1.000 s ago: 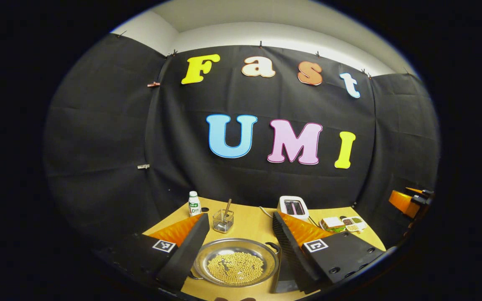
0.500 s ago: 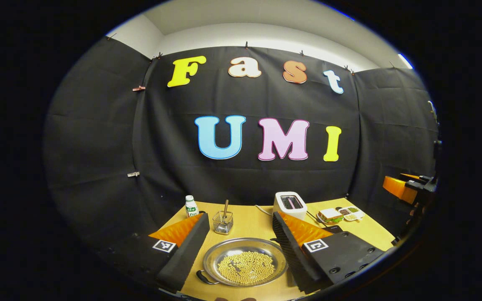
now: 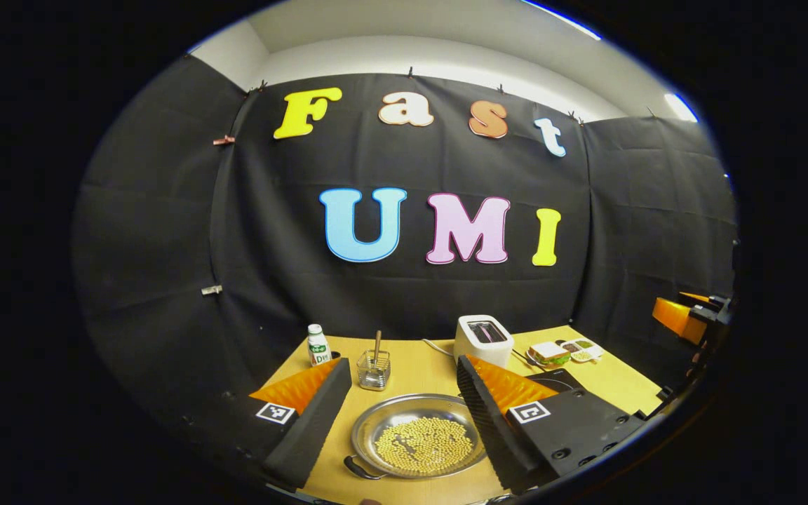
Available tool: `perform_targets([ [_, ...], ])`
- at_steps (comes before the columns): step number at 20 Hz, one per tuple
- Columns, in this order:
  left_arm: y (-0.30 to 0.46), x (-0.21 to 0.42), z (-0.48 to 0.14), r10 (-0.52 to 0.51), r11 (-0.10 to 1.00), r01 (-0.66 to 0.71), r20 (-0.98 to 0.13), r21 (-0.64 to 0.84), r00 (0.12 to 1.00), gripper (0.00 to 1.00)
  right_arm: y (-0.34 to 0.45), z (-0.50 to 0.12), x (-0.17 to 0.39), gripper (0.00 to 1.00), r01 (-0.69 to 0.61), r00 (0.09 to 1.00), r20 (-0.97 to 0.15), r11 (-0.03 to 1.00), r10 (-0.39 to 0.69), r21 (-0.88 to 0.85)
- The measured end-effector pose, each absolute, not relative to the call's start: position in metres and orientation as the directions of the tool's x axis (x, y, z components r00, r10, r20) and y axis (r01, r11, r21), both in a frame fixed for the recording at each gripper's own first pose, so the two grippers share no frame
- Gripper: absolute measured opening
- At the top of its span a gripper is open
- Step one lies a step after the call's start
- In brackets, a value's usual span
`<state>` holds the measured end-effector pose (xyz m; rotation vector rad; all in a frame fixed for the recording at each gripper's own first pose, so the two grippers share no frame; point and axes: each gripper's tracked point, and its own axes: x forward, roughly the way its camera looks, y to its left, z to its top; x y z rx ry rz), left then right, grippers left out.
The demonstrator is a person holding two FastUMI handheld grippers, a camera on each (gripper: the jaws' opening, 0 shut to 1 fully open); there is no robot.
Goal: First push the handle of the pot to place it horizontally, then grasp the pot with both hands and set it on the induction cooktop.
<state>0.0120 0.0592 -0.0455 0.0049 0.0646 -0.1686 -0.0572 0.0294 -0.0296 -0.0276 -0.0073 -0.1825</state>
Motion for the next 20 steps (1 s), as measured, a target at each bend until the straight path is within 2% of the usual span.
perform_targets([
  [2, 0.064, 0.019, -0.06, -0.189, 0.982, 0.188, -0.108, -0.017, 0.976, 0.95, 0.029, -0.034, -0.063, 0.98, 0.193, 0.981, 0.001, 0.98, -0.193, -0.039],
  [4, 0.07, 0.022, -0.072, -0.208, 0.978, 0.203, -0.149, -0.045, 0.967, 0.85, 0.03, -0.037, -0.065, 0.98, 0.2, 0.98, -0.007, 0.979, -0.2, -0.044],
  [5, 0.073, 0.025, -0.08, -0.213, 0.977, 0.207, -0.171, -0.056, 0.962, 0.72, 0.031, -0.037, -0.066, 0.98, 0.202, 0.979, -0.01, 0.978, -0.203, -0.044],
  [6, 0.078, 0.026, -0.086, -0.218, 0.976, 0.21, -0.191, -0.061, 0.957, 0.65, 0.032, -0.038, -0.066, 0.98, 0.204, 0.979, -0.013, 0.978, -0.204, -0.043],
  [7, 0.082, 0.028, -0.094, -0.221, 0.975, 0.213, -0.213, -0.062, 0.952, 0.54, 0.034, -0.039, -0.066, 0.98, 0.204, 0.979, -0.015, 0.978, -0.204, -0.04],
  [8, 0.087, 0.028, -0.1, -0.217, 0.976, 0.21, -0.23, -0.054, 0.949, 0.49, 0.037, -0.04, -0.065, 0.98, 0.203, 0.979, -0.017, 0.978, -0.204, -0.039],
  [9, 0.096, 0.029, -0.105, -0.207, 0.978, 0.202, -0.236, -0.046, 0.949, 0.4, 0.04, -0.039, -0.063, 0.98, 0.201, 0.979, -0.018, 0.979, -0.202, -0.039],
  [10, 0.1, 0.03, -0.11, -0.206, 0.978, 0.202, -0.245, -0.043, 0.947, 0.35, 0.043, -0.041, -0.063, 0.98, 0.197, 0.98, -0.022, 0.98, -0.198, -0.039],
  [11, 0.104, 0.031, -0.12, -0.195, 0.981, 0.193, -0.264, -0.035, 0.945, 0.24, 0.045, -0.042, -0.062, 0.98, 0.194, 0.981, -0.025, 0.98, -0.195, -0.039],
  [13, 0.119, 0.033, -0.143, -0.157, 0.987, 0.162, -0.313, -0.01, 0.937, 0.11, 0.051, -0.045, -0.059, 0.98, 0.186, 0.982, -0.035, 0.982, -0.187, -0.035],
  [15, 0.119, 0.028, -0.166, -0.191, 0.982, 0.179, -0.366, -0.067, 0.911, 0.05, 0.056, -0.05, -0.057, 0.98, 0.178, 0.983, -0.048, 0.984, -0.179, -0.03],
  [17, 0.118, 0.024, -0.188, -0.228, 0.972, 0.186, -0.403, -0.142, 0.886, 0.05, 0.06, -0.055, -0.056, 0.98, 0.178, 0.982, -0.065, 0.984, -0.179, -0.016],
  [20, 0.12, 0.019, -0.222, -0.243, 0.969, 0.187, -0.47, -0.163, 0.848, 0.05, 0.062, -0.064, -0.056, 0.98, 0.196, 0.977, -0.086, 0.981, -0.195, 0.002],
])
